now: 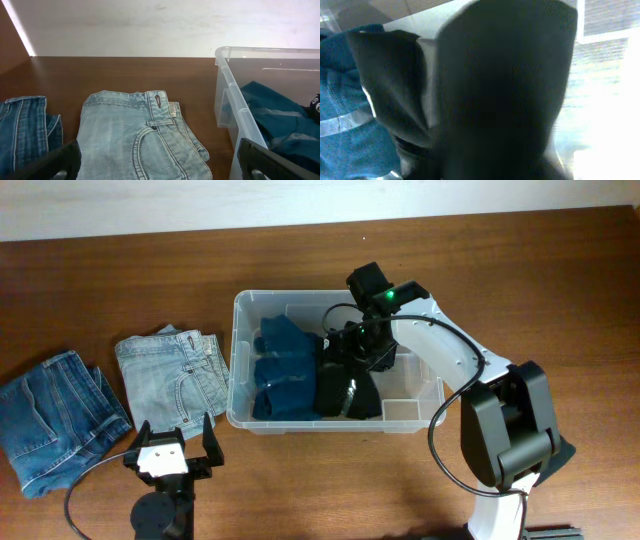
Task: Pack container
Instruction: 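Place the black garment in the bin beside the teal one, release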
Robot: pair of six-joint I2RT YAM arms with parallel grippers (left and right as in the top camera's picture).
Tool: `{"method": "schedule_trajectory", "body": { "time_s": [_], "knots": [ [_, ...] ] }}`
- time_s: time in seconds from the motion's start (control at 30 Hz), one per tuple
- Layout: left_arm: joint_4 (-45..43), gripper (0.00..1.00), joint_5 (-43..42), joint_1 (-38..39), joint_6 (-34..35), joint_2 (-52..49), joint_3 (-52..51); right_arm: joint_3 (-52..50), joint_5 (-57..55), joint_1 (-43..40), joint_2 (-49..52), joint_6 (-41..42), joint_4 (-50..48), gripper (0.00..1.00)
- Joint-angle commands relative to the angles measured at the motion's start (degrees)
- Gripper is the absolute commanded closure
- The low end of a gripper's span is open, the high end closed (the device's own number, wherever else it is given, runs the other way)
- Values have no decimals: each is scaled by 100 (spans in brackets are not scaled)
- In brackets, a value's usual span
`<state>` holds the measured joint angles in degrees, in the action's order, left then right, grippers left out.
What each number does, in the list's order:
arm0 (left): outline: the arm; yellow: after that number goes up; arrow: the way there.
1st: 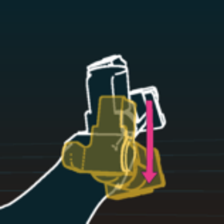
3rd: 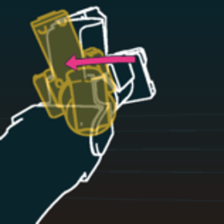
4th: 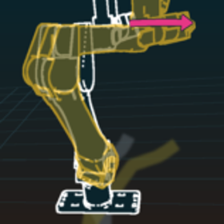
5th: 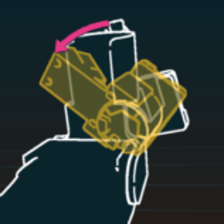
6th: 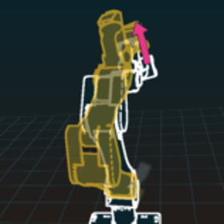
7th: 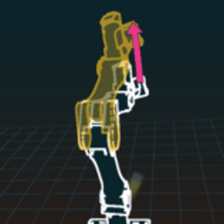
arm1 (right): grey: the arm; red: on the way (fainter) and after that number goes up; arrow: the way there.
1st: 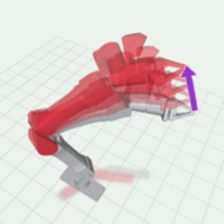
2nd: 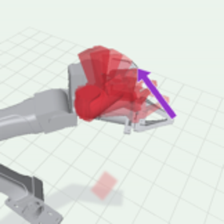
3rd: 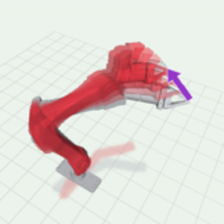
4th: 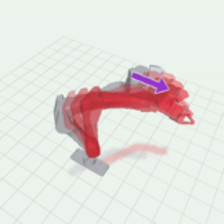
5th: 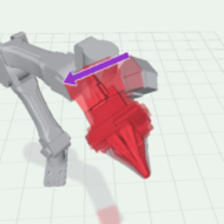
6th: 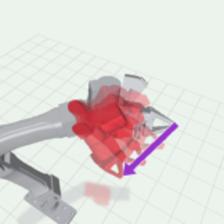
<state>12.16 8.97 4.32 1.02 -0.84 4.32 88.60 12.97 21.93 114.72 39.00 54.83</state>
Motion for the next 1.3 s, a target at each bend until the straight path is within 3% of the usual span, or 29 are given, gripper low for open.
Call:
{"method": "schedule_trajectory", "body": {
  "time_s": [0.0, 0.3, 0.6, 0.63, 0.73, 0.77, 0.8, 0.83, 1.0, 1.27],
  "knots": [
    [-22, 1, -22, -24, -107, 44, -55, -26, 210, 109, -2, -188, 37, 23],
    [-22, 1, -22, -24, -109, 44, -55, 199, 286, 44, -70, -1794, 120, 2],
    [-22, 1, -20, -24, -107, 44, -55, 1399, -199, -107, -229, -2798, 1329, 1],
    [-22, 1, -22, -24, -107, 44, -55, 1517, -278, -107, -229, -2874, 1510, 5],
    [-22, 1, -20, -24, -107, 44, -55, 1655, -299, -107, -229, -2872, 1862, 30],
    [-22, 1, -22, -24, -107, 44, -55, 1652, -291, -101, -229, -2870, 1930, 44],
    [-20, 1, -20, -24, -107, 44, -55, 1641, -291, -94, -208, -2863, 2048, 85],
    [-22, 1, -20, -24, -107, 44, -55, 1633, -293, -94, -195, -2820, 2096, 96],
    [-22, 1, -22, -24, -107, 44, -55, 1300, -254, -90, -184, -2710, 1897, 96],
    [-22, 1, -22, -24, -107, 44, -55, 175, 249, 146, -184, -2629, 695, 96]
  ]
}}
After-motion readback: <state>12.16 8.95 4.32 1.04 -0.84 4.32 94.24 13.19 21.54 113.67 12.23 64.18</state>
